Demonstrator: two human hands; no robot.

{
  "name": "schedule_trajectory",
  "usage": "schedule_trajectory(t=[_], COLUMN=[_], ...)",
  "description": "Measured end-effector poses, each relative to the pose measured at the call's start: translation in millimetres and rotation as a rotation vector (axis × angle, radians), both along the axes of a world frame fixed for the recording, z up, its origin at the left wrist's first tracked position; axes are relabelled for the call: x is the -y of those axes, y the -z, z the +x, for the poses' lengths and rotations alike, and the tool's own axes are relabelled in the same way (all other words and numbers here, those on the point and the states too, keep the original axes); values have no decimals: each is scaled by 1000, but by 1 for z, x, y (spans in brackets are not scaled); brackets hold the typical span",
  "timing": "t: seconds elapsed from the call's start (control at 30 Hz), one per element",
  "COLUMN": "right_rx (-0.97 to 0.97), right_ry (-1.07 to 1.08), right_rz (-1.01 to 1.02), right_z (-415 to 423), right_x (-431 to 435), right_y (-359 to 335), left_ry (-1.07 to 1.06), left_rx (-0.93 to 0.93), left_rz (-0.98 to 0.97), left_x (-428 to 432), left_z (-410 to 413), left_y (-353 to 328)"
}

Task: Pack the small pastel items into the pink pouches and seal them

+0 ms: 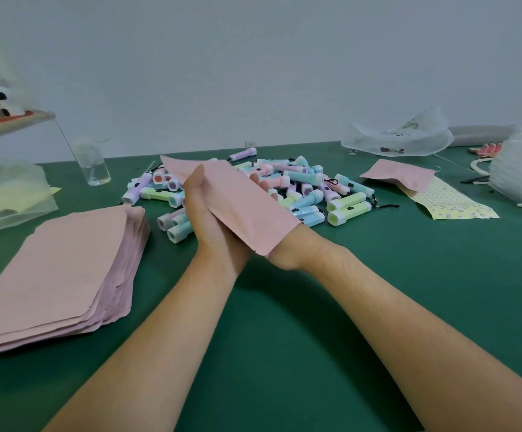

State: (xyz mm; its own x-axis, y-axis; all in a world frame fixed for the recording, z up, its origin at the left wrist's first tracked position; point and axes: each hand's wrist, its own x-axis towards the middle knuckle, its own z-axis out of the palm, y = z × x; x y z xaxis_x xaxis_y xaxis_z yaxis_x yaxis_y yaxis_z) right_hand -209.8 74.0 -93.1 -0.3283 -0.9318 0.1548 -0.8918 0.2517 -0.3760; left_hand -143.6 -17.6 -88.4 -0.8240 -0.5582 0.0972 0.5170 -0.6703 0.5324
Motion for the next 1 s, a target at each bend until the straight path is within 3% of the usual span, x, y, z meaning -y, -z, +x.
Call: schedule_trajectory(t=[0.23, 0.4, 0.53, 0.6, 0.67, 0.83, 1.0], right_rx=[185, 43, 2, -101, -265, -306, -436], right_ry=[-119, -118, 148, 355, 444, 253, 225], right_rz=[-336, -669, -898, -791, -500, 37, 209], right_z=[13, 5, -15, -32, -50, -72, -80], right_x=[-7, -26, -33, -38, -47, -62, -52], right_y=[-14, -17, -19, -22, -20, -8, -6], left_ry=[-146, -248, -247, -233, -210, -100, -62], left_rx=[13, -69, -81, -88, -84, -66, -57], left_rz=[16, 111, 149, 168, 180, 149, 189], left_x=[25, 37, 47, 48, 46, 51, 53], left_z=[7, 15, 21, 22, 22, 23, 19], left_y=[-5, -9, -8, -6, -3, 4, 9])
